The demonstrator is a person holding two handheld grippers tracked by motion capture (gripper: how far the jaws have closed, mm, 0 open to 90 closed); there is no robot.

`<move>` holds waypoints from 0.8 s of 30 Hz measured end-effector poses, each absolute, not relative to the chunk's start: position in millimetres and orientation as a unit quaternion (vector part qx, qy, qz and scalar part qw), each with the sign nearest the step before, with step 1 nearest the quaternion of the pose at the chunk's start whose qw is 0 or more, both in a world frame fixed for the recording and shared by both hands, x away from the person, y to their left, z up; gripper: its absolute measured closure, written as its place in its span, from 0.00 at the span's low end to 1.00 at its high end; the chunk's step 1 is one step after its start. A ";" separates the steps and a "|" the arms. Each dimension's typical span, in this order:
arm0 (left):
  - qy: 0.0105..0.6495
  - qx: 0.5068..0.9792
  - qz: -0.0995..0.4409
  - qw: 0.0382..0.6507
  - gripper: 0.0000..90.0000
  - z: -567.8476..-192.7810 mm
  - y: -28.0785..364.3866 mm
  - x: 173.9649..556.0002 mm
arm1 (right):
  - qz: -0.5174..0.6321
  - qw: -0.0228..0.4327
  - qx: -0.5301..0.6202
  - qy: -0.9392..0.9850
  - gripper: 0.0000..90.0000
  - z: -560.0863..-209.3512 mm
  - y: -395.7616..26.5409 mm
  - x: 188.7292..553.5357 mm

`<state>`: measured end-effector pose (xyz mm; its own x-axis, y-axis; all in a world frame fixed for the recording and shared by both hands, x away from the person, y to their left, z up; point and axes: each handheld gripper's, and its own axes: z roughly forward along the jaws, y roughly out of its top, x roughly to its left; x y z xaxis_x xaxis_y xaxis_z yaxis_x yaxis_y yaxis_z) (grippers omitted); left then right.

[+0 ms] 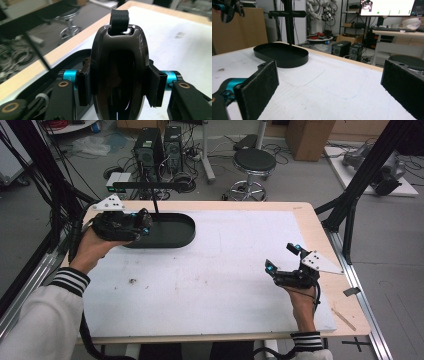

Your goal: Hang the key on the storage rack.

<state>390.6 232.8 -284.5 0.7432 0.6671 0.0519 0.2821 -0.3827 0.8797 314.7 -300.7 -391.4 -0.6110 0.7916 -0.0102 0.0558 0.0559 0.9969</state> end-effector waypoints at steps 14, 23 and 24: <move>0.344 0.808 0.238 0.415 0.54 -271.1 266.0 414.9 | 0.602 0.321 0.351 0.641 0.00 -416.4 -318.8 307.7; 0.381 0.802 0.249 0.385 0.54 -265.5 284.1 428.9 | 0.601 0.325 0.357 0.637 0.01 -427.0 -322.5 304.5; 0.383 0.802 0.251 0.383 0.54 -265.4 285.7 430.5 | 0.601 0.328 0.357 0.636 0.00 -428.5 -323.3 303.8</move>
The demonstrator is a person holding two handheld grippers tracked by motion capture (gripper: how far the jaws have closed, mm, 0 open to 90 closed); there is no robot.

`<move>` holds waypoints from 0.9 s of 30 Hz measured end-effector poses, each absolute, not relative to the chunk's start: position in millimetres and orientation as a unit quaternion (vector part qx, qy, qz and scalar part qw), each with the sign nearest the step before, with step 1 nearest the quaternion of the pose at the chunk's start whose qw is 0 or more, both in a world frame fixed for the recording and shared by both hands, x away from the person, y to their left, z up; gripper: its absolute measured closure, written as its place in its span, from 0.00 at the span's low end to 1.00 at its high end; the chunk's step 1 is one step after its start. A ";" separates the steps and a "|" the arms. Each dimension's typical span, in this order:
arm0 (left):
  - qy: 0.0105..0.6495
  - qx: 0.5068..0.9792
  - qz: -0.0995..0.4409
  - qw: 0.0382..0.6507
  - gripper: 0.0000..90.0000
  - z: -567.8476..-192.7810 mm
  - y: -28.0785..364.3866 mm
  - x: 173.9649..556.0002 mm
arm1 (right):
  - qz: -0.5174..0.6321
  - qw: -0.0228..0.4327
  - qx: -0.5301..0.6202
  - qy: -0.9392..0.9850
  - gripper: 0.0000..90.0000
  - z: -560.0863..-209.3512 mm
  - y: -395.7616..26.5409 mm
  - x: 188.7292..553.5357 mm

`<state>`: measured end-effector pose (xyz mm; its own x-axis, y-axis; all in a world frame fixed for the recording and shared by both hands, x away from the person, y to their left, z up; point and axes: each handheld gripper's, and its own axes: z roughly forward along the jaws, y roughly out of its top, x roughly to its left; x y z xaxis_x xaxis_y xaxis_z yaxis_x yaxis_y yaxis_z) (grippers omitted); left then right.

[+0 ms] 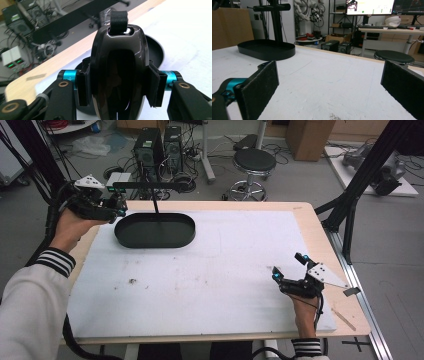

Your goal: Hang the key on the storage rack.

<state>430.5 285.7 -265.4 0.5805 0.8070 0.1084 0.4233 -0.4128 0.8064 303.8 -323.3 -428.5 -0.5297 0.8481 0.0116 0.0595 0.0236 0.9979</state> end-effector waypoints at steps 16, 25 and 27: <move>0.436 0.788 0.255 0.352 0.54 -271.3 309.1 459.2 | 0.605 0.339 0.348 0.631 0.01 -438.3 -326.8 297.6; 0.441 0.793 0.264 0.327 0.54 -266.2 304.2 472.6 | 0.608 0.340 0.356 0.623 0.01 -440.8 -327.8 295.4; 0.446 0.788 0.262 0.334 0.54 -265.9 304.0 474.2 | 0.609 0.339 0.355 0.622 0.01 -441.7 -327.4 293.8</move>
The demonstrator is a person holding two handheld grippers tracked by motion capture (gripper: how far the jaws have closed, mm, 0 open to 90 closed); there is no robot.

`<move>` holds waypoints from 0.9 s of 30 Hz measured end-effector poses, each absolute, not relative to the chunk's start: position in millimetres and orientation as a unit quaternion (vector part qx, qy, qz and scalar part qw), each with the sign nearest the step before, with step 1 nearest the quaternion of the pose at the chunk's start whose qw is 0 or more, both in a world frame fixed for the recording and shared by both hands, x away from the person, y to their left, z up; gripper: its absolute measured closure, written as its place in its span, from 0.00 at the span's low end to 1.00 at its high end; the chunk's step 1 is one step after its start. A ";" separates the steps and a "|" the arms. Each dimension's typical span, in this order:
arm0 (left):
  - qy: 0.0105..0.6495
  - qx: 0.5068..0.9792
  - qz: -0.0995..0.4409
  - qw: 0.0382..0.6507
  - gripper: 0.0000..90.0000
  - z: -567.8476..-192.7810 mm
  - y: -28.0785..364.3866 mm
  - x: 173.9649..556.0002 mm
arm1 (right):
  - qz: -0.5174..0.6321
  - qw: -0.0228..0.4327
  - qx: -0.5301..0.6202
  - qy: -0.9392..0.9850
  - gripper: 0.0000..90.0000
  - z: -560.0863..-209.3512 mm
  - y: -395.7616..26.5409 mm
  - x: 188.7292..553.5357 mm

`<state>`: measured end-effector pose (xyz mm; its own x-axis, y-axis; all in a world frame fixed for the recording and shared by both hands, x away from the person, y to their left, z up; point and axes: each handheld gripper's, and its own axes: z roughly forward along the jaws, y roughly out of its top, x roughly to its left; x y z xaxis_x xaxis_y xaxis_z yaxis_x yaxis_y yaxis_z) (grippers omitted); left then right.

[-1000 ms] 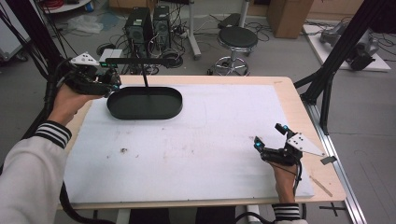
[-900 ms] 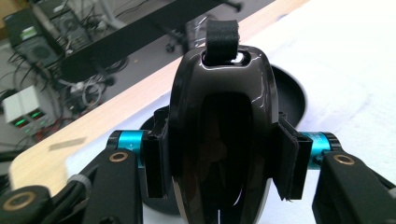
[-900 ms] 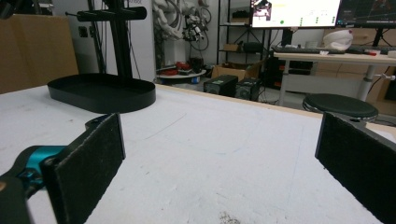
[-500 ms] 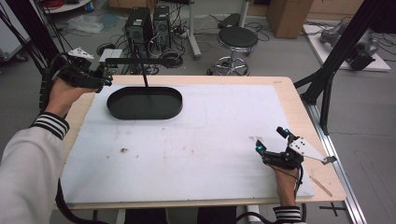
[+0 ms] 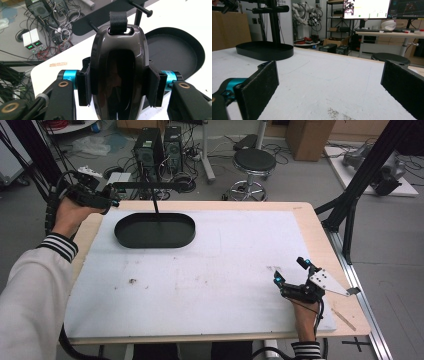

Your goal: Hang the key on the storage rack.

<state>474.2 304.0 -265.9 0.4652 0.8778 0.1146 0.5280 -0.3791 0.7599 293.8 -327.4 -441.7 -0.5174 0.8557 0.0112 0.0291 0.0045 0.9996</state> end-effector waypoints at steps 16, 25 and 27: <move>0.462 0.774 0.264 0.344 0.54 -266.9 309.4 480.6 | 0.612 0.342 0.350 0.621 0.01 -446.3 -325.6 293.5; 0.461 0.775 0.262 0.345 0.54 -263.7 305.9 485.5 | 0.607 0.342 0.348 0.627 0.00 -447.7 -323.7 294.4; 0.461 0.774 0.264 0.344 0.54 -261.1 305.1 487.2 | 0.608 0.341 0.351 0.626 0.00 -447.9 -323.8 294.2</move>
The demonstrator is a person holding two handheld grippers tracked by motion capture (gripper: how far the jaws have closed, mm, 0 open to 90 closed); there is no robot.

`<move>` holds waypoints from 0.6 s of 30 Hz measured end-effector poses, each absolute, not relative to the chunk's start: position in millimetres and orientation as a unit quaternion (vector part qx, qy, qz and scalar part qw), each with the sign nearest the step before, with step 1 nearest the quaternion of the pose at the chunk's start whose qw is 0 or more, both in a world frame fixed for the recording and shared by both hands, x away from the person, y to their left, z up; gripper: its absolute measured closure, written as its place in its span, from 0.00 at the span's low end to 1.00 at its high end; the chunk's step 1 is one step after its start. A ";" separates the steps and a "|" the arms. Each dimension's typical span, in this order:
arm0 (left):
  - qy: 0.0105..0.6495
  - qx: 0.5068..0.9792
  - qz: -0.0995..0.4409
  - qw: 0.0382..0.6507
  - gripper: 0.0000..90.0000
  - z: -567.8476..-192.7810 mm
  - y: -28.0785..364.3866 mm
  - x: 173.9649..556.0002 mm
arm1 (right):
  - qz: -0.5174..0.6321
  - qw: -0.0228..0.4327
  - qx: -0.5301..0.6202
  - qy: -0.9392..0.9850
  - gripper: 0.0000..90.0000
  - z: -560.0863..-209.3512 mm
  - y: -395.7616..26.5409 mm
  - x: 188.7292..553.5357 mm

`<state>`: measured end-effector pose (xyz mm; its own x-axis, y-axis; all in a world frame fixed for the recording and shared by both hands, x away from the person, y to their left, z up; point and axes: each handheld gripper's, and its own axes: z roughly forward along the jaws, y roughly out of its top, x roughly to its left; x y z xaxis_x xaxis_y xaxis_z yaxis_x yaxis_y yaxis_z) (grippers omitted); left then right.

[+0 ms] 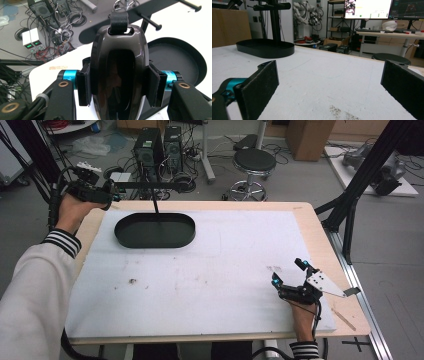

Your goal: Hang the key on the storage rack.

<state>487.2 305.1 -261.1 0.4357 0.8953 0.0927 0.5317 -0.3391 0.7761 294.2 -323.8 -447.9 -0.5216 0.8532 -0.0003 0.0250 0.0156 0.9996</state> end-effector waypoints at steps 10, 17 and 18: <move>0.470 0.772 0.265 0.336 0.54 -260.9 301.2 494.9 | 0.609 0.337 0.347 0.628 0.01 -450.3 -322.7 295.7; 0.477 0.767 0.266 0.336 0.54 -262.2 302.3 498.4 | 0.612 0.334 0.351 0.625 0.01 -451.8 -323.1 294.6; 0.478 0.765 0.265 0.339 0.54 -262.7 302.6 499.1 | 0.615 0.336 0.351 0.622 0.01 -452.0 -323.8 295.2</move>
<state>499.1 302.6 -262.7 0.4013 0.9122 0.0820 0.5525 -0.3126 0.7727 295.2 -323.8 -452.0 -0.5288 0.8487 0.0132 0.0232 -0.0011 0.9997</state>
